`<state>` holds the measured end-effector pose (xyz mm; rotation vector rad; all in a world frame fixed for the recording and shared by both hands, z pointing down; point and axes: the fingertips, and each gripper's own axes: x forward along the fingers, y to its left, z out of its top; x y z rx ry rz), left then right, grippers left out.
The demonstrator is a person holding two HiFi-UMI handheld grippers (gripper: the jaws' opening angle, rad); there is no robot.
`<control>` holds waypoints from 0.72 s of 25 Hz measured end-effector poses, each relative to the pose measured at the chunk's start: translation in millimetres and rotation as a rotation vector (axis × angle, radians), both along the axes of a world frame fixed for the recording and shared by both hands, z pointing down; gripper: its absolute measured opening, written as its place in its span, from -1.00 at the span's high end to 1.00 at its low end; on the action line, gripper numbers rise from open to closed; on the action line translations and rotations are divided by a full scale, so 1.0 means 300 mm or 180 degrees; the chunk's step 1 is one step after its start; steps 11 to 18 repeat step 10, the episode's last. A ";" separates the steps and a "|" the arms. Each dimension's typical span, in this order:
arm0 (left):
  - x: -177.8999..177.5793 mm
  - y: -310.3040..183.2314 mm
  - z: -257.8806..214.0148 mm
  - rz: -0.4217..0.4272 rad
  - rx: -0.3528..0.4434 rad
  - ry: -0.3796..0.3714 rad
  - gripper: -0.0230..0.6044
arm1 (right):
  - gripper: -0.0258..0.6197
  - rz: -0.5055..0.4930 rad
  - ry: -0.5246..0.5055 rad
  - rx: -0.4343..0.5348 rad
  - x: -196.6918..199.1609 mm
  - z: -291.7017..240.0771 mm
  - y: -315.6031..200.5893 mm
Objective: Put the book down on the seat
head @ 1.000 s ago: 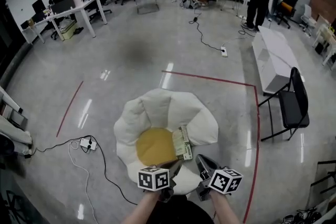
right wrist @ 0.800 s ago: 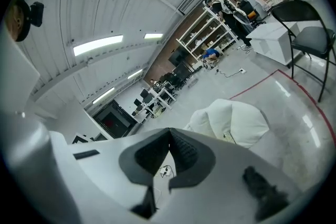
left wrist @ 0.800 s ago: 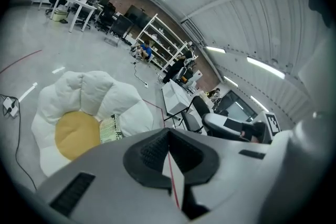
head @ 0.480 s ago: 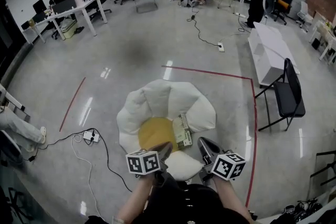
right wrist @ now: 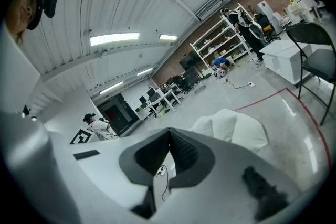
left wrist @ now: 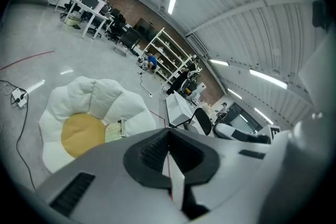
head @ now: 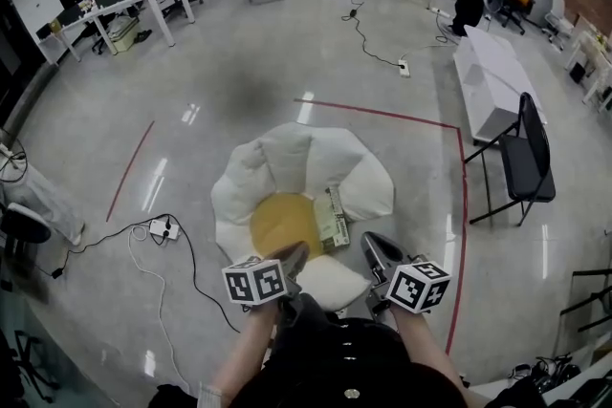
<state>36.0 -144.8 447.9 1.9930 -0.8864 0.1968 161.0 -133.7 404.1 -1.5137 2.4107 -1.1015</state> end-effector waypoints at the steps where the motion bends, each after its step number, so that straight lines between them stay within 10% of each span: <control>1: 0.000 0.000 -0.002 -0.0008 0.0005 0.0012 0.90 | 0.88 -0.0003 -0.0001 -0.0012 -0.004 0.004 0.002; 18: 0.049 -0.005 0.008 -0.0015 -0.0057 0.0117 0.90 | 0.88 -0.0090 -0.0013 -0.0124 -0.016 0.044 -0.005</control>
